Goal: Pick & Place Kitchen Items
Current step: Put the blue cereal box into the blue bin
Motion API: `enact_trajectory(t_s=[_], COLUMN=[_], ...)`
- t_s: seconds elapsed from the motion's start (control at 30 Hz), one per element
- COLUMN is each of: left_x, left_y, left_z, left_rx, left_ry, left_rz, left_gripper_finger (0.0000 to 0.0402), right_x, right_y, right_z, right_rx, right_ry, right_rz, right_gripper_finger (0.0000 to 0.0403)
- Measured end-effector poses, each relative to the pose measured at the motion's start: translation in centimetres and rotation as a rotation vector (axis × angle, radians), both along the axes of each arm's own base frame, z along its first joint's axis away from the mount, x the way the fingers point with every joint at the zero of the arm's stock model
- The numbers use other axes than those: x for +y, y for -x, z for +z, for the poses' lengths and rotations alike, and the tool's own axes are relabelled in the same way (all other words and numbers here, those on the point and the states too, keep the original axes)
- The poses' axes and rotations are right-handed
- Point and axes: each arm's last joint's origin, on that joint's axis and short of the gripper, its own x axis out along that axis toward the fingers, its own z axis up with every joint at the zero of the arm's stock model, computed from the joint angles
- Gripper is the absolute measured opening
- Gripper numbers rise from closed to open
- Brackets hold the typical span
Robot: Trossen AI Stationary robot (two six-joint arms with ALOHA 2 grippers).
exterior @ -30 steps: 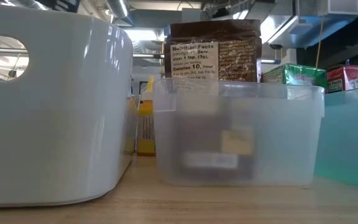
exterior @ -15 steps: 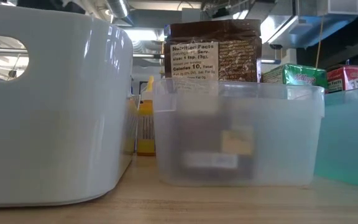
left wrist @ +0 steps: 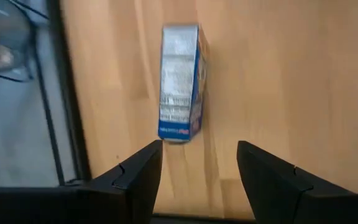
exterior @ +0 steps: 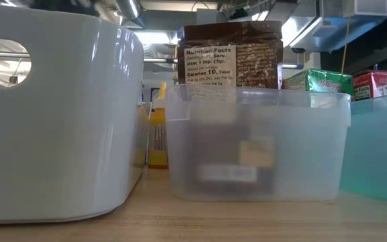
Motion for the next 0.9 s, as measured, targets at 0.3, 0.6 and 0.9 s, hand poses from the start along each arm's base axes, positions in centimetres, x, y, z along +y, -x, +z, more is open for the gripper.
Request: enact_trajectory(t_s=[0.3, 0.6, 0.9], left_x=[2.6, 4.0, 4.1], left_y=[-1.6, -1.7, -1.7], left_z=[-1.5, -1.1, -1.2], left_rx=[0.000, -0.090, -0.062], left_ry=[0.023, -0.021, -0.044], left_rz=[0.008, 0.136, 0.113], left_gripper_finger=[0.0202, 0.0232, 0.0246], right_x=[-0.7, -1.0, -1.0], right_y=[-0.5, -0.5, -0.5], right_z=[-1.0, -1.8, -1.9], right_rx=[0.064, 0.107, 0.111], right_ry=[-0.016, -0.050, -0.050], right_rz=[-0.026, -0.035, -0.028], right_gripper_finger=[0.0220, 0.0220, 0.0220])
